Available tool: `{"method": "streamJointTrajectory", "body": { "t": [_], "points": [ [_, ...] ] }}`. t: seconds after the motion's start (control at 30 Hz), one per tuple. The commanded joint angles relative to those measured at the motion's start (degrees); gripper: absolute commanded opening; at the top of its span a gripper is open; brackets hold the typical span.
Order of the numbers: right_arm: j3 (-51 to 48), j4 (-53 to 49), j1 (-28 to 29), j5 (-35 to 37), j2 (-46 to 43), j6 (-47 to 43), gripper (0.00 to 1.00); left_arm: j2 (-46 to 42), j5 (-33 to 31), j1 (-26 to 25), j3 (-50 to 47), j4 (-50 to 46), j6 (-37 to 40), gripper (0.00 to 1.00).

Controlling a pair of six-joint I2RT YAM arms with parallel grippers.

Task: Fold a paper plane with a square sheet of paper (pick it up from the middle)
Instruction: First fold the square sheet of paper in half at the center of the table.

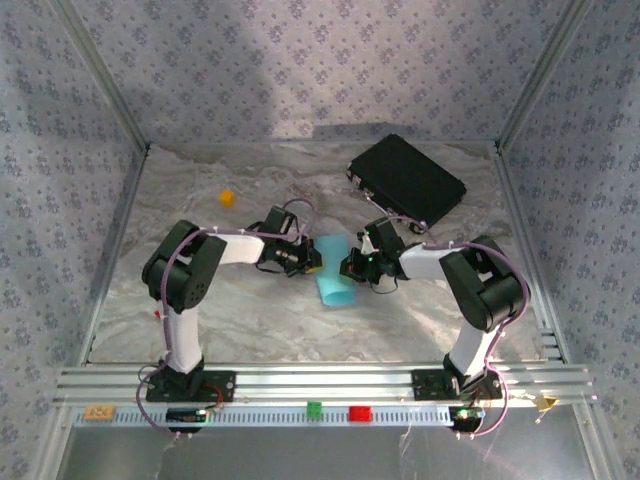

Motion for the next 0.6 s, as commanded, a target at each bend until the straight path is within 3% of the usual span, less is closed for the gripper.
{"method": "streamJointTrajectory", "body": {
  "t": [0.0, 0.23, 0.57],
  "points": [
    [-2.32, -8.02, -0.19, 5.05, 0.92, -0.15, 0.0, 0.84, -2.72, 0.81, -1.14, -1.45, 1.85, 0.0],
    [-2.31, -8.62, -0.24, 5.5, 0.24, -0.33, 0.0, -1.16, -1.13, 0.87, 4.32, -4.23, 1.97, 0.02],
    [-2.14, -8.9, -0.23, 5.51, 0.27, -0.35, 0.0, 3.97, -1.55, 1.23, 8.75, -9.35, 4.47, 0.01]
  ]
}}
